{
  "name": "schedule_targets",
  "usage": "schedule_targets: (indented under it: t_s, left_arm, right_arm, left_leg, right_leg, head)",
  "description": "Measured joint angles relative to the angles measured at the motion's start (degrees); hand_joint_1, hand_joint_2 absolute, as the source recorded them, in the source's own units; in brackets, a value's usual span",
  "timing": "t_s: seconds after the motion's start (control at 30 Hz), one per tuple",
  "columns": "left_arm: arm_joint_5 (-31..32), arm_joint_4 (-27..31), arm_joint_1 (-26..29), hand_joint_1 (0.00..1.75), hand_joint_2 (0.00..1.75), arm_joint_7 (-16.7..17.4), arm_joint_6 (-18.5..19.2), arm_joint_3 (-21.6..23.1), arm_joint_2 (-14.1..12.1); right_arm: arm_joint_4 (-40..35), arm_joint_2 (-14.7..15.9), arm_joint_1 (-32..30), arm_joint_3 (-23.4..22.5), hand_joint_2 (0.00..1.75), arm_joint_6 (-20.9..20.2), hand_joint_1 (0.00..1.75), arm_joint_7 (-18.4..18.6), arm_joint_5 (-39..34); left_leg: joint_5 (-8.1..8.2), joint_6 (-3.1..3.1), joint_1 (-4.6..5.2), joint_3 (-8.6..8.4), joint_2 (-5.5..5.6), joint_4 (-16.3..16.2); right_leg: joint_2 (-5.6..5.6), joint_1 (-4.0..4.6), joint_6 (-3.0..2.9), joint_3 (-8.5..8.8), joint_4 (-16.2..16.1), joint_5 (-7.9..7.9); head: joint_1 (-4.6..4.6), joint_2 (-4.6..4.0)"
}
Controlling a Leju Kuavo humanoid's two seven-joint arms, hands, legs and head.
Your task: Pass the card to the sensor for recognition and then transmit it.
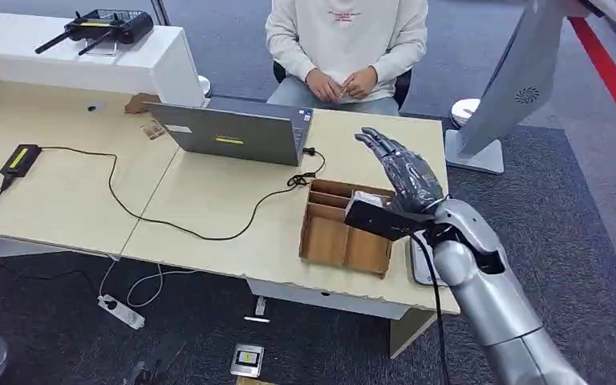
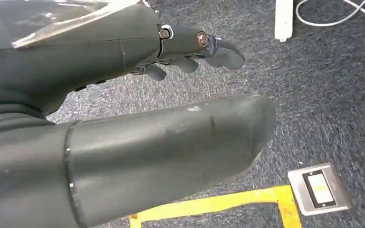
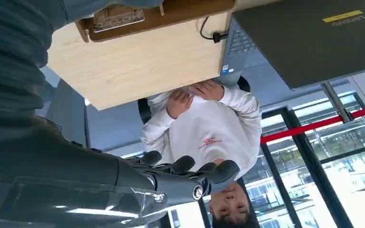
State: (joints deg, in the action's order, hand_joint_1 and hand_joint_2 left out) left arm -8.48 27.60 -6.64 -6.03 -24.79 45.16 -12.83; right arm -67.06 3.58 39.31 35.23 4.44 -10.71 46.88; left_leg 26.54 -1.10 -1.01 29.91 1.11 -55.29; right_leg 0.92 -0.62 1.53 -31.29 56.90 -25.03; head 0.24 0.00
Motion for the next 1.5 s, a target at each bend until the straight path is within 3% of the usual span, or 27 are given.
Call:
schedule_targets:
  t_s: [0.3, 0.83, 1.13, 1.5]
  left_arm:
    - [0.59, -1.73, -0.75, 0.00, 0.00, -0.35, 1.09, 0.22, -0.15]
    - [0.57, -2.91, -1.52, 0.00, 0.00, 1.07, 1.55, 0.92, -0.63]
    - [-0.11, -3.02, -1.46, 0.00, 0.00, 2.40, 1.55, 1.18, -0.94]
    - [1.11, -3.04, -1.88, 0.00, 0.00, 3.26, 1.18, 1.53, -1.25]
  right_arm:
    - [3.65, -1.90, 1.24, 1.66, 1.75, -1.14, 0.00, -1.97, -0.17]
    - [15.10, -4.04, 5.23, 3.34, 1.75, -0.09, 0.00, -2.10, 1.27]
    - [21.47, -4.35, 6.43, 4.02, 1.75, -0.33, 0.00, 2.34, 5.73]
    - [24.24, -3.69, 6.40, 4.04, 1.75, -1.49, 0.00, 3.43, 6.84]
  left_leg:
    - [0.00, 0.00, -0.03, 0.00, 0.00, 0.00]
    - [0.00, 0.00, -0.03, 0.00, 0.01, 0.00]
    - [0.00, 0.00, -0.03, 0.00, 0.01, 0.00]
    - [0.00, 0.00, -0.03, -0.02, -0.01, -0.02]
  right_leg:
    - [0.00, 0.00, 0.00, -0.01, 0.00, 0.00]
    - [0.00, 0.00, 0.00, -0.01, 0.00, 0.00]
    - [0.00, 0.00, 0.00, -0.01, 0.00, 0.00]
    - [0.01, -0.01, 0.00, -0.04, 0.00, 0.00]
  head:
    - [0.00, 0.00]
    - [0.02, 0.00]
    - [0.00, 0.00]
    - [0.00, 0.00]
